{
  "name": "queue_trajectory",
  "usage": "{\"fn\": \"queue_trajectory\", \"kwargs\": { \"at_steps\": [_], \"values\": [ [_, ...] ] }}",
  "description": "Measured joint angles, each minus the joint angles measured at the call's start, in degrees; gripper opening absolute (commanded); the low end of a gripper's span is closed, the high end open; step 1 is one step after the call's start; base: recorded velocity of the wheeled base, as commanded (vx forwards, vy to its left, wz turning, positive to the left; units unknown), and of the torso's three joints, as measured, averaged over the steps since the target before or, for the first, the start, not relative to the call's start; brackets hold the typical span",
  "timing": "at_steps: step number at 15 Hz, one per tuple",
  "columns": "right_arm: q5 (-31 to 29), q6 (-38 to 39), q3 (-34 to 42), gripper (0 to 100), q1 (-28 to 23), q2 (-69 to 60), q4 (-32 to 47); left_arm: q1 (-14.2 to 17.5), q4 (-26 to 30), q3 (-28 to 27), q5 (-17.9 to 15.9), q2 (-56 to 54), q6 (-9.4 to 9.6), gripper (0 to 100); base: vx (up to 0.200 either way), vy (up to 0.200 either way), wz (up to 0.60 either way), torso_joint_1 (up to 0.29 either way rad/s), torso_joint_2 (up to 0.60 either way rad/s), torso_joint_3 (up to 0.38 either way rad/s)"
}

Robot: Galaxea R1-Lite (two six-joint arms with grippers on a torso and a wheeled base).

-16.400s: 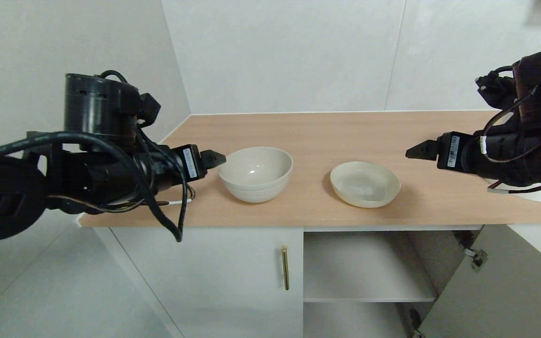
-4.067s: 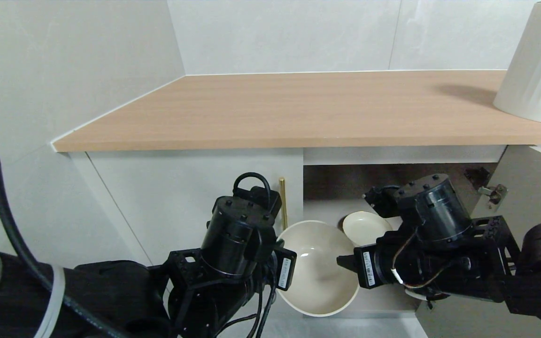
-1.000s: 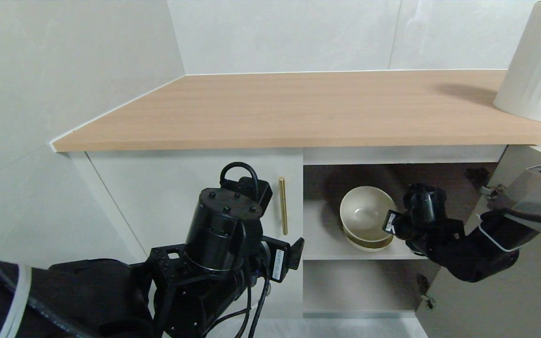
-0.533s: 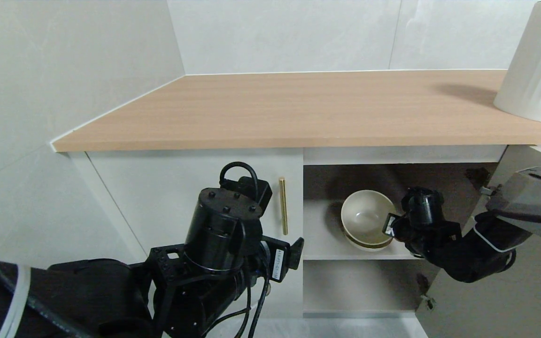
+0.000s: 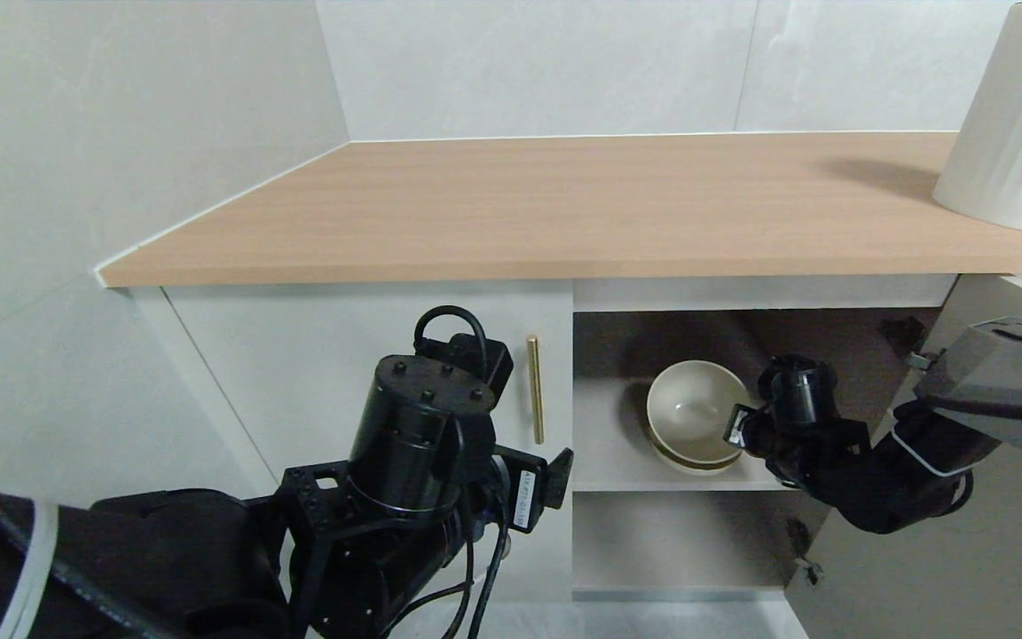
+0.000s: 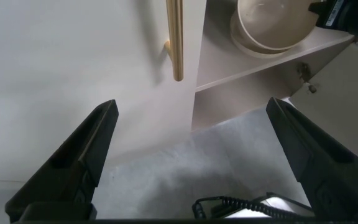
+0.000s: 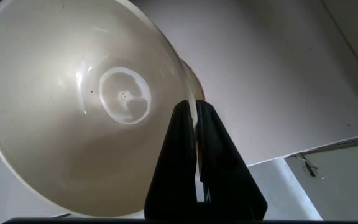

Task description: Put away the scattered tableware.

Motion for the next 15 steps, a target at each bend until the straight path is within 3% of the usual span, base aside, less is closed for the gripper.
{"fn": "queue_trajectory", "kwargs": {
  "at_steps": [1, 11, 15],
  "values": [
    [-0.09, 0.00, -0.01, 100, -0.02, 0.00, 0.02, 0.00, 0.00, 0.00, 0.02, 0.00, 0.00, 100, 0.000, 0.000, 0.00, 0.000, 0.00, 0.000],
    [0.38, -0.02, 0.33, 100, 0.11, -0.60, 0.20, 0.30, -0.02, -0.06, 0.02, -0.02, -0.60, 100, 0.000, 0.000, 0.00, 0.000, 0.00, 0.000],
    [3.19, -0.11, 2.61, 100, 0.59, -5.23, 2.33, 3.50, 0.09, -0.06, -0.93, -1.82, -1.43, 100, 0.000, 0.000, 0.00, 0.000, 0.00, 0.000]
  ]
}}
